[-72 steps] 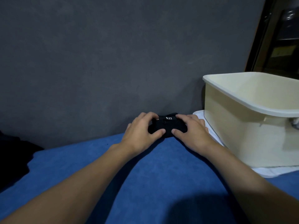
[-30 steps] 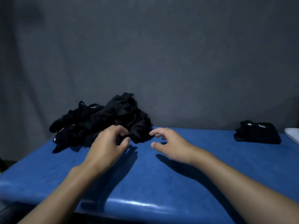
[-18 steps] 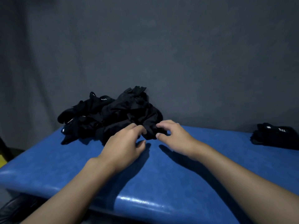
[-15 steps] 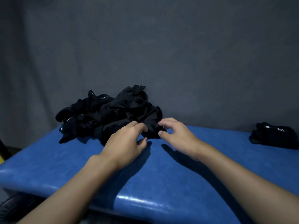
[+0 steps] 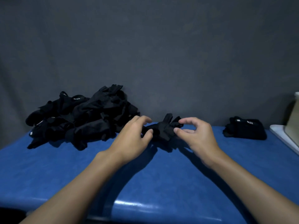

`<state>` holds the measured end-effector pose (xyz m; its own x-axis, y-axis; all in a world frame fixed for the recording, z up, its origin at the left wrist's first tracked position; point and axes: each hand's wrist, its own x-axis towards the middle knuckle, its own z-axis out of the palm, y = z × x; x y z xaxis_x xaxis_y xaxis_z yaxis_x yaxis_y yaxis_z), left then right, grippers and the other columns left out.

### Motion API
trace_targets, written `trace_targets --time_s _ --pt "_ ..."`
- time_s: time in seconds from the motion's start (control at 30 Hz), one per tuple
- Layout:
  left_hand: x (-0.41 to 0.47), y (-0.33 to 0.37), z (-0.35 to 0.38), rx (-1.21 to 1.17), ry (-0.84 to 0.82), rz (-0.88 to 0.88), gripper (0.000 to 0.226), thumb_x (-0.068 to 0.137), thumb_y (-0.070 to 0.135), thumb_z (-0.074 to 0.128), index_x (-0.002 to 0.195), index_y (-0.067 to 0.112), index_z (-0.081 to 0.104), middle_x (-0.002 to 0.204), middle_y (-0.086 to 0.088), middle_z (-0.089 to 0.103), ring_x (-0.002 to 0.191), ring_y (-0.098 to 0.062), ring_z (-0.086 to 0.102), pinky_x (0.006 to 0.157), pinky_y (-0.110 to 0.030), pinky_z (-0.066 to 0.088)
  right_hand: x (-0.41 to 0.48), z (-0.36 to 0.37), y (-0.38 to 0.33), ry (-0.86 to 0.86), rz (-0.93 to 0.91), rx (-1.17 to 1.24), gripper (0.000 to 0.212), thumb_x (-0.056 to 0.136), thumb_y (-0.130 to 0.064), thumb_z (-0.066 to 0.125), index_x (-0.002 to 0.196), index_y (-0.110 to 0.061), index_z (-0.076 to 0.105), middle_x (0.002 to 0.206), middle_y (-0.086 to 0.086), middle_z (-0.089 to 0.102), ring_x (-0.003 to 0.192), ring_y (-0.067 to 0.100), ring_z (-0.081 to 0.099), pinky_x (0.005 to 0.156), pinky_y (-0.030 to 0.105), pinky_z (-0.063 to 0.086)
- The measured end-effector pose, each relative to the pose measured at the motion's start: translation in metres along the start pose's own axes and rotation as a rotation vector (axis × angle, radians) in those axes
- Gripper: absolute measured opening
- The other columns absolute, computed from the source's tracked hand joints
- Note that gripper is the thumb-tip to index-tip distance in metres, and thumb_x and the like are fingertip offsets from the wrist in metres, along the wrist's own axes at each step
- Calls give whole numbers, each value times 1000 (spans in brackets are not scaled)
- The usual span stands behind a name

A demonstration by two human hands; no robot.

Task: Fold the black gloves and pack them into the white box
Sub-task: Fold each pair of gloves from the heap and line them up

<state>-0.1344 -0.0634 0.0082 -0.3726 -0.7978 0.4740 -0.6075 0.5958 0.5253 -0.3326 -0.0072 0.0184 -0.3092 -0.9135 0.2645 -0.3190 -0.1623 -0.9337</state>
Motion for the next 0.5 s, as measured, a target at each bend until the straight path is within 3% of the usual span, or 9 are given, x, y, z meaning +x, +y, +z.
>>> trace_targets --time_s 0.1,0.2,0.27,0.37,0.5 --pt "3 6 12 19 -72 16 32 99 31 53 130 24 56 125 10 54 116 -8 50 100 -25 40 6 -13 7 19 54 -29 21 88 -13 68 108 -21 64 87 6 75 80 19 73 72 29 57" --pt "4 8 18 35 -154 16 31 100 30 52 131 27 56 126 12 57 111 -6 51 96 -26 41 13 -21 20 33 64 -159 21 92 -24 65 113 -21 64 112 -6 65 102 16 65 90 32 52" --pt "4 8 22 85 -205 27 31 100 30 51 131 29 56 124 12 59 115 -7 51 102 -32 41 15 -24 28 -14 83 -196 34 87 -30 71 118 -23 60 122 -8 57 112 15 60 99 37 49" --pt "7 7 27 118 -233 50 28 98 29 53 125 28 59 112 13 60 110 -9 53 99 -36 44 17 -24 36 -130 93 -273 51 77 -25 80 120 -30 53 128 -4 50 115 20 58 100 42 50" --pt "12 8 31 65 -221 70 22 97 26 55 117 26 65 100 13 58 89 -4 54 78 -17 41 25 -28 38 -26 70 -357 42 87 -12 69 124 -23 54 129 0 47 112 20 56 95 33 50"
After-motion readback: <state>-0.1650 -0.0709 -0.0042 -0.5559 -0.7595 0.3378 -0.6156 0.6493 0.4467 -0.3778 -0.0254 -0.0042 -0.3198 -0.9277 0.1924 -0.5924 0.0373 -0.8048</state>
